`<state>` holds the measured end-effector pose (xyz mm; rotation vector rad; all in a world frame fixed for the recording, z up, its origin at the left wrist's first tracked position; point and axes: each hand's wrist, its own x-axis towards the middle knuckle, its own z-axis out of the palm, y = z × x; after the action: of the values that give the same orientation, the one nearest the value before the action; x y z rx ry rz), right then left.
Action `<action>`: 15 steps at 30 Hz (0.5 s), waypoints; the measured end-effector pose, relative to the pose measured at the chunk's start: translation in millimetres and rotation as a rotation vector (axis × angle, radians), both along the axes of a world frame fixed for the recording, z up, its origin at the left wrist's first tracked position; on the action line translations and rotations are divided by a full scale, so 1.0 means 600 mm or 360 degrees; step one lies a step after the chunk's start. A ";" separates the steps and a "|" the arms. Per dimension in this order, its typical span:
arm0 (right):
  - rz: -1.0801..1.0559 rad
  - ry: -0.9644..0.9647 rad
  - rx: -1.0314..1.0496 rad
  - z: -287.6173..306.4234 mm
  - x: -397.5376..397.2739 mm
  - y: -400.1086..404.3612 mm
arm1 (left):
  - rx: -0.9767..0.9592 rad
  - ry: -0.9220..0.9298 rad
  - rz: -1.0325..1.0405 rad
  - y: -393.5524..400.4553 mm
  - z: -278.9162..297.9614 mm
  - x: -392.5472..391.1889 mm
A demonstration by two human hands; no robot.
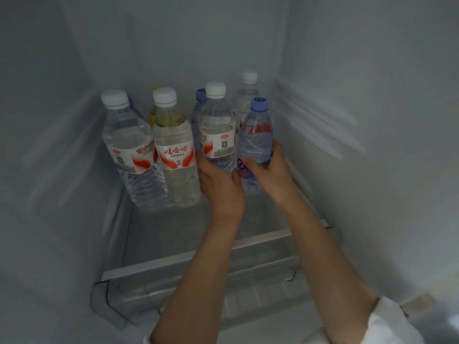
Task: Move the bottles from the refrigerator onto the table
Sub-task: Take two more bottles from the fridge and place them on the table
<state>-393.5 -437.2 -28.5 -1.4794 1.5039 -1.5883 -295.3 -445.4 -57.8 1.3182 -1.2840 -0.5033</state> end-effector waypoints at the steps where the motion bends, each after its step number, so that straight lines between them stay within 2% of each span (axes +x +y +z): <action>1: -0.0007 -0.0017 -0.0002 -0.002 0.000 -0.001 | -0.0017 -0.0015 0.0021 -0.002 -0.001 -0.001; 5: -0.0073 -0.0045 -0.0029 -0.002 0.000 0.010 | -0.0043 -0.0104 0.0069 -0.002 -0.005 -0.001; 8: -0.0205 -0.0007 -0.0132 0.001 0.002 0.025 | -0.0063 -0.0108 -0.0019 0.014 -0.002 0.005; 15: -0.0258 -0.0049 -0.0234 -0.008 0.004 0.110 | -0.0026 -0.0027 -0.0178 0.118 0.017 0.001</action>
<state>-391.2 -371.1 -33.3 -1.4336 1.5520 -1.8433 -294.4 -374.6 -47.6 1.2441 -1.3787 -0.5593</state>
